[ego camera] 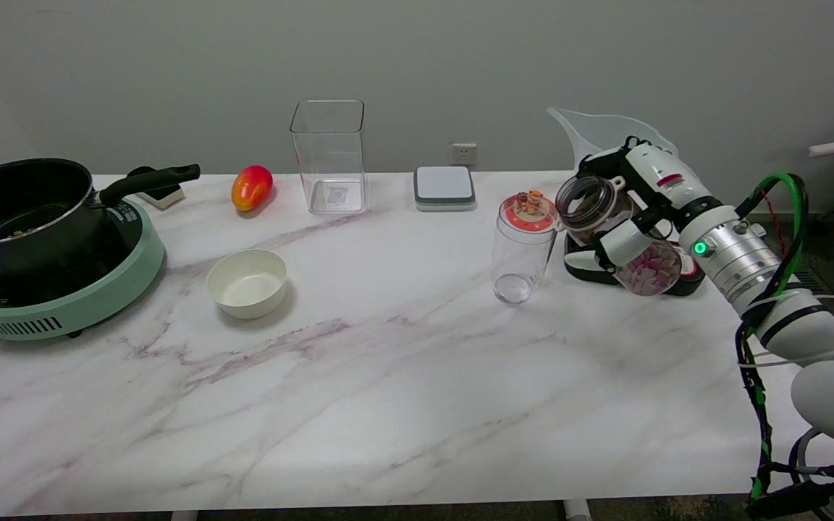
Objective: Pour the contents of the bottle into the measuring cup.
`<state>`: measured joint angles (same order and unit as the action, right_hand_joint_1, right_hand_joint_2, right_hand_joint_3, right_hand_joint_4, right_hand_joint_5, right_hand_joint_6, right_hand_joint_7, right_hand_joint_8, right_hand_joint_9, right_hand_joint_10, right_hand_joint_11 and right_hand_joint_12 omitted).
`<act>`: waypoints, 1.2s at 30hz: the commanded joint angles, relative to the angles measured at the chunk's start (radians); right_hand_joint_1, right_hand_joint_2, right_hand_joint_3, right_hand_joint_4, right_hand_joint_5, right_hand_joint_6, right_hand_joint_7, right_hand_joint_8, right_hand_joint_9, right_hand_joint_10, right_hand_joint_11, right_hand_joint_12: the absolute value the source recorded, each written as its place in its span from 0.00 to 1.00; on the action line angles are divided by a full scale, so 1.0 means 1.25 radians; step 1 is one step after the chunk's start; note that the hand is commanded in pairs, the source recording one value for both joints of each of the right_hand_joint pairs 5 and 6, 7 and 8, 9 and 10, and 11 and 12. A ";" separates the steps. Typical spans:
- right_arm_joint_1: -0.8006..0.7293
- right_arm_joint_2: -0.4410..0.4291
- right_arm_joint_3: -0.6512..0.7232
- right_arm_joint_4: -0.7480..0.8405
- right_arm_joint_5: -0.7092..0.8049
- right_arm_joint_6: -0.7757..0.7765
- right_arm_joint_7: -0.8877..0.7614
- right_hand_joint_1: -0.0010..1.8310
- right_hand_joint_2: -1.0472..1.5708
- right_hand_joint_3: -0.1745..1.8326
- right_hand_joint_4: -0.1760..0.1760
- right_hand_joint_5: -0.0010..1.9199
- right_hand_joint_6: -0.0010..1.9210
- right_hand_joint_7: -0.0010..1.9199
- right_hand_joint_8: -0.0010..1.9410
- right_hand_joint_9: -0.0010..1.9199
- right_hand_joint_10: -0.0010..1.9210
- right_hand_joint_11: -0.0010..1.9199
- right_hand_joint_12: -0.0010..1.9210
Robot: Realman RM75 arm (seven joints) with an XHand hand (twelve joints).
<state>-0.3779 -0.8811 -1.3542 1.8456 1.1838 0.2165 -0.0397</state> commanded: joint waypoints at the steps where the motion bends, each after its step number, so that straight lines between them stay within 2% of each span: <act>1: 0.026 0.015 0.067 0.018 -0.041 -0.177 -0.020 0.82 0.47 0.83 0.50 0.53 0.53 0.70 0.70 0.67 0.67 0.53 0.53; 12: 0.051 0.027 0.140 0.018 -0.046 -0.265 -0.023 0.82 0.44 0.85 0.50 0.53 0.53 0.70 0.69 0.67 0.67 0.52 0.52; 22: 0.155 0.065 0.158 0.006 -0.058 -0.428 -0.009 0.82 0.44 0.86 0.50 0.53 0.53 0.69 0.69 0.66 0.66 0.52 0.52; 29: 0.199 0.079 0.130 -0.009 -0.199 -0.468 0.092 0.82 0.43 0.87 0.50 0.53 0.53 0.69 0.69 0.66 0.66 0.52 0.52; 36: 0.209 0.081 0.127 0.008 -0.291 -0.531 0.132 0.82 0.38 0.93 0.50 0.51 0.51 0.67 0.66 0.63 0.63 0.50 0.50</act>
<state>-0.2121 -0.8133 -1.1932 1.8531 1.0451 -0.2503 -0.0072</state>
